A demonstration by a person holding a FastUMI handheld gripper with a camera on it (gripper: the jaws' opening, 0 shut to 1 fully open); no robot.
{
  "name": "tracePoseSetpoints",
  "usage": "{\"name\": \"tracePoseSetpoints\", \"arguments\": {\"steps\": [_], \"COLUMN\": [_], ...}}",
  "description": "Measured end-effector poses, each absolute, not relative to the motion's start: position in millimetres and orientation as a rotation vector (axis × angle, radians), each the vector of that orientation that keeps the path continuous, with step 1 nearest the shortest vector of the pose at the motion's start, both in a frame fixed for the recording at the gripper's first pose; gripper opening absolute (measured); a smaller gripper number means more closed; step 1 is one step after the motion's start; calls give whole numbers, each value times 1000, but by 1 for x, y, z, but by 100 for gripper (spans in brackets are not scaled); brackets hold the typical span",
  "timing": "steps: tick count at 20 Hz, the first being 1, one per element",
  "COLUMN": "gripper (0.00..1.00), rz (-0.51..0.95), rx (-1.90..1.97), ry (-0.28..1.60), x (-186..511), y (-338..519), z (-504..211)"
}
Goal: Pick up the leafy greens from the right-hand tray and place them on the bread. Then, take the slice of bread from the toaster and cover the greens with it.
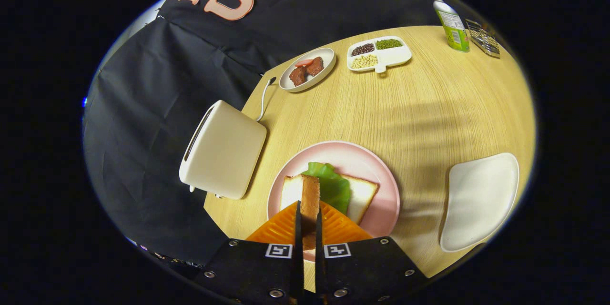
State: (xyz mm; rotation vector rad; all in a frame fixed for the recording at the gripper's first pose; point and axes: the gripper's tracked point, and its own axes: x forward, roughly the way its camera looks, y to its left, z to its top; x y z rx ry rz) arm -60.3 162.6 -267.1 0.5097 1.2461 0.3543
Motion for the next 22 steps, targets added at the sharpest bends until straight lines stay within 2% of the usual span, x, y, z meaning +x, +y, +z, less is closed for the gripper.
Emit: {"name": "tracePoseSetpoints", "arguments": {"steps": [8,9,11,18,22], "gripper": [13,19,27,37,47], "rz": [360,345,314,284,264], "rx": [499,485,462,368,294], "ry": [1223,1214,1190,1094,919], "x": [-61,-60,-56,-44,-18], "y": [153,148,140,122,110], "z": [-269,-271,-272,-262,-229]}}
